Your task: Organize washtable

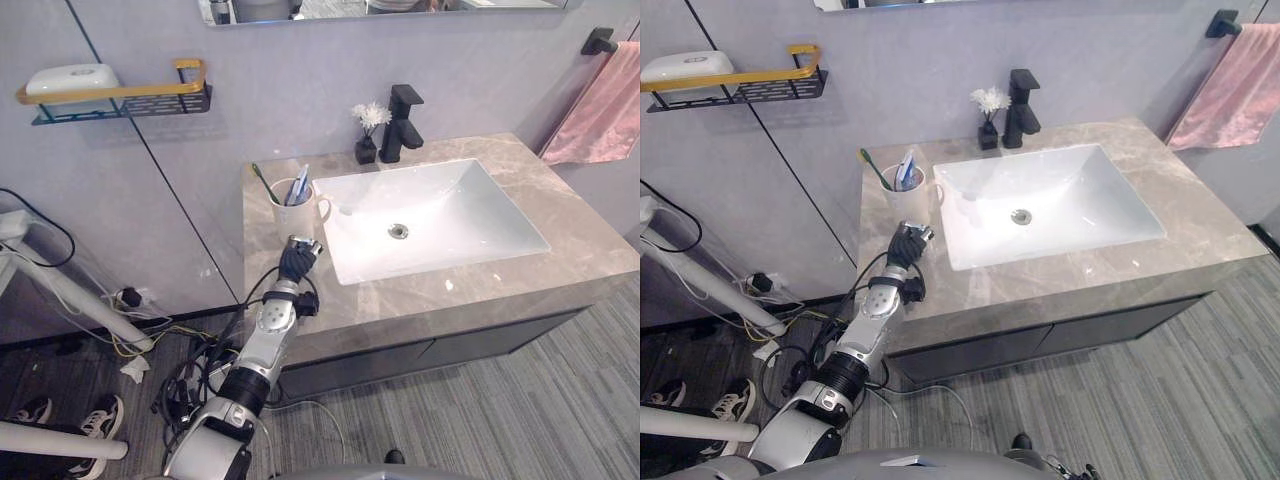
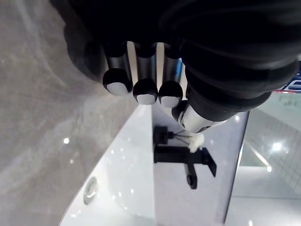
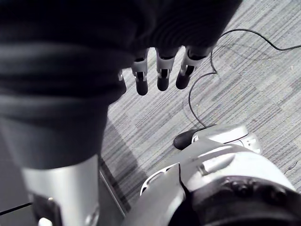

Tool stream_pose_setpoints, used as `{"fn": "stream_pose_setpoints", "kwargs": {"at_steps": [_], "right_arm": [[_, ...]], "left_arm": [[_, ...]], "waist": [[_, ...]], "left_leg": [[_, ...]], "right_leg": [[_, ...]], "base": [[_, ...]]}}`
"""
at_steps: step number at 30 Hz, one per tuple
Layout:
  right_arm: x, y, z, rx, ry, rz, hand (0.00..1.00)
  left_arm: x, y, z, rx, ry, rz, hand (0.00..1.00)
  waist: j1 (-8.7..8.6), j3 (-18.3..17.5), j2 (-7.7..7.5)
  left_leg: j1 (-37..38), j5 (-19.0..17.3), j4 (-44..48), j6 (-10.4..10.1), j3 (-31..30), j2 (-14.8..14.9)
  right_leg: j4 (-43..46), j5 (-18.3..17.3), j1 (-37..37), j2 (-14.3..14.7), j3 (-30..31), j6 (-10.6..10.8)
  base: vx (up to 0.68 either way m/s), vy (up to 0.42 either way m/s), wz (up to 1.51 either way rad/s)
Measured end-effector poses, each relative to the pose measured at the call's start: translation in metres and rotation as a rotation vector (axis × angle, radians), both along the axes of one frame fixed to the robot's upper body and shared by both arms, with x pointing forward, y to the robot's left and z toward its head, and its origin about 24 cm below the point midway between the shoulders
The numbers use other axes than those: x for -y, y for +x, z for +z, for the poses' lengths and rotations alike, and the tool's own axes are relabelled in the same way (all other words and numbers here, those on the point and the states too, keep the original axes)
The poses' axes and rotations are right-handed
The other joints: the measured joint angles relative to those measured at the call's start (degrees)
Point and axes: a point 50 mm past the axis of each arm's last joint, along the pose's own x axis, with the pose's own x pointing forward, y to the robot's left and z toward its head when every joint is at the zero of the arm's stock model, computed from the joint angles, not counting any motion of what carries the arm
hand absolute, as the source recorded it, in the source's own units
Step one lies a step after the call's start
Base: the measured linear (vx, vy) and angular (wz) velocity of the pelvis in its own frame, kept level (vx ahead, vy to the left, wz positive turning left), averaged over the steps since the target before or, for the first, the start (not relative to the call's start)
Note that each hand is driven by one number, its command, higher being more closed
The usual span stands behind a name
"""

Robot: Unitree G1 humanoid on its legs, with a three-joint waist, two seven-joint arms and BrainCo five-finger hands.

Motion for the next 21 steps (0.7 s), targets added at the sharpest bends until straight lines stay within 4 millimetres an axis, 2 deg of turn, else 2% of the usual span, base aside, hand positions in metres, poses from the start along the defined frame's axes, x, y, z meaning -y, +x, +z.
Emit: {"fn": "stream_pose_setpoints", "kwargs": {"at_steps": [8,17,21], "right_arm": [[0.0,0.0,0.0,-0.002,0.0,-0.002,0.0],[-0.001,-0.001,0.0,-0.003,0.001,-0.006,0.0],[-0.001,-0.001,0.0,-0.003,0.002,-0.005,0.0]], "left_arm": [[-0.009,0.015,0.005,-0.015,-0.058,0.074,1.0],[-0.016,0.023,0.013,-0.012,-0.129,0.132,1.0],[-0.024,0.031,0.022,0.002,-0.183,0.188,1.0]], "waist": [[-0.48,0.1,-0.33],[-0.65,0.1,-0.5],[-1.19,0.2,-0.58]], "left_leg": [[0.0,-0.1,0.0,0.0,1.1,0.1],[-0.1,-0.5,0.0,-0.1,2.5,0.1],[-0.2,-0.7,0.0,-0.1,3.4,0.0]], "right_leg": [[-0.1,0.2,-0.5,0.2,1.0,0.2],[-0.1,0.3,-1.5,0.3,2.4,0.2],[-0.2,0.5,-2.2,0.4,3.3,0.2]], "base": [[0.0,0.0,-0.05],[0.01,0.003,-0.08],[0.02,0.004,-0.12]]}}
